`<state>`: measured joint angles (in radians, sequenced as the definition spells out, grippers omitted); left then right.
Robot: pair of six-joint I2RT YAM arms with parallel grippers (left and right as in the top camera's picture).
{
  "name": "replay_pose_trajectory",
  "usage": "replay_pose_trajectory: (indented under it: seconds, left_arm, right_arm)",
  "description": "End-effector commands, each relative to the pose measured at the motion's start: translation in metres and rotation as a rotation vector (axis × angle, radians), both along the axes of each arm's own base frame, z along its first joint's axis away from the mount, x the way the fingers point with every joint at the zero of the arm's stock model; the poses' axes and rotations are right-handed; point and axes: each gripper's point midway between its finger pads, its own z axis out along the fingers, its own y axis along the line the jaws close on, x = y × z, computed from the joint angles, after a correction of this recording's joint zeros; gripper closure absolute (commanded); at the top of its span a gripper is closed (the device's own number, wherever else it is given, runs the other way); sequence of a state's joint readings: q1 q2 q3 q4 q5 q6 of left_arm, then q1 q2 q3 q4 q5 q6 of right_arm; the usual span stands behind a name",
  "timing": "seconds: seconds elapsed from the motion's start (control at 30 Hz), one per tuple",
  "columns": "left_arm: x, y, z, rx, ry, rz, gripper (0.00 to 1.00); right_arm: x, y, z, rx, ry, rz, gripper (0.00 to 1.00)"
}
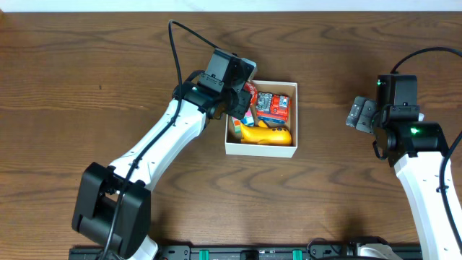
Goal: Pack container
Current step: 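Carry the red ball into the box's top-left corner and release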
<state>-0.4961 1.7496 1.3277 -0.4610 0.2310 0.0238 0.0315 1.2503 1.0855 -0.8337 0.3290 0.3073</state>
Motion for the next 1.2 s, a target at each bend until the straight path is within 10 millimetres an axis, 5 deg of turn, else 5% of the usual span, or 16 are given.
replay_pose_trajectory:
  seconds: [0.0, 0.27, 0.9, 1.03, 1.17]
  left_arm:
    - [0.007, 0.002, 0.001, 0.029, -0.029, 0.011, 0.71]
    - [0.012, 0.003, 0.003, 0.034, -0.054, 0.023, 0.33]
    - [0.017, 0.0, 0.007, 0.019, -0.077, 0.023, 0.3]
    - [0.019, 0.0, 0.01, 0.016, -0.089, 0.027, 0.38]
    - [0.034, 0.029, 0.023, 0.059, -0.139, 0.181, 0.38]
  right_arm:
    - [0.0, -0.002, 0.001, 0.005, -0.007, -0.019, 0.01]
    - [0.0, -0.002, 0.001, 0.005, -0.007, -0.019, 0.01]
    - [0.0, -0.002, 0.001, 0.005, -0.007, -0.019, 0.01]
    - [0.0, -0.002, 0.001, 0.005, -0.007, -0.019, 0.01]
    - [0.0, -0.002, 0.001, 0.005, -0.007, -0.019, 0.01]
